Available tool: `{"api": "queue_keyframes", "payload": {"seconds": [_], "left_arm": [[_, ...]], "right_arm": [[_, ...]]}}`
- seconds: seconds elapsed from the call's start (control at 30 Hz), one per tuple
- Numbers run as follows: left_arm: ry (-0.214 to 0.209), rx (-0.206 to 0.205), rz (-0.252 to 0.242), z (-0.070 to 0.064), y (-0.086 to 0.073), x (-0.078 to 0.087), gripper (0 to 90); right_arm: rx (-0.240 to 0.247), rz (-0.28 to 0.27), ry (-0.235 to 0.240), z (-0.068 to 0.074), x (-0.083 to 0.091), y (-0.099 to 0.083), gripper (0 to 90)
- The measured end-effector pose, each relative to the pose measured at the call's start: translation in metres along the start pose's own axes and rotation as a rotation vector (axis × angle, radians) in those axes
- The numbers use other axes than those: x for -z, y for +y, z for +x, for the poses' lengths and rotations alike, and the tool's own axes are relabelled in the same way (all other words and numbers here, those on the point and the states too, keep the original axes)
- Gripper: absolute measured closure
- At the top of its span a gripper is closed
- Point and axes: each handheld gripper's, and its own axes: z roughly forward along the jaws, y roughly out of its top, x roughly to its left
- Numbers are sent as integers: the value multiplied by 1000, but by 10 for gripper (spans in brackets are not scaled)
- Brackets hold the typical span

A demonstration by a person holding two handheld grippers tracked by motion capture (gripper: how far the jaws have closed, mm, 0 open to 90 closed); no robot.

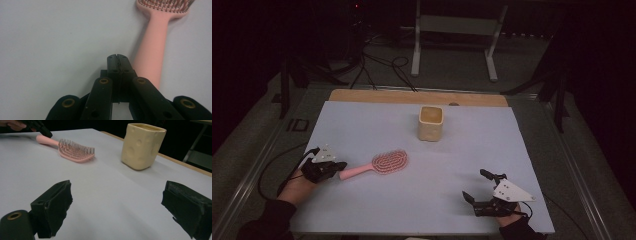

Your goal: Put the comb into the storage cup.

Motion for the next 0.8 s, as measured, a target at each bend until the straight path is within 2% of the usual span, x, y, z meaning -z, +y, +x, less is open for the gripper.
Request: {"api": "queue_keyframes", "payload": {"seconds": [0.2,0.5,0.8], "left_arm": [[-8,-21,3,-9,0,4,900],[-29,-30,21,-16,-2,6,900],[-62,-48,37,-26,3,9,900]], "right_arm": [[3,-2,-2,0,0,0,85],[3,-2,-4,0,0,0,85],[2,-1,-3,0,0,0,85]]}}
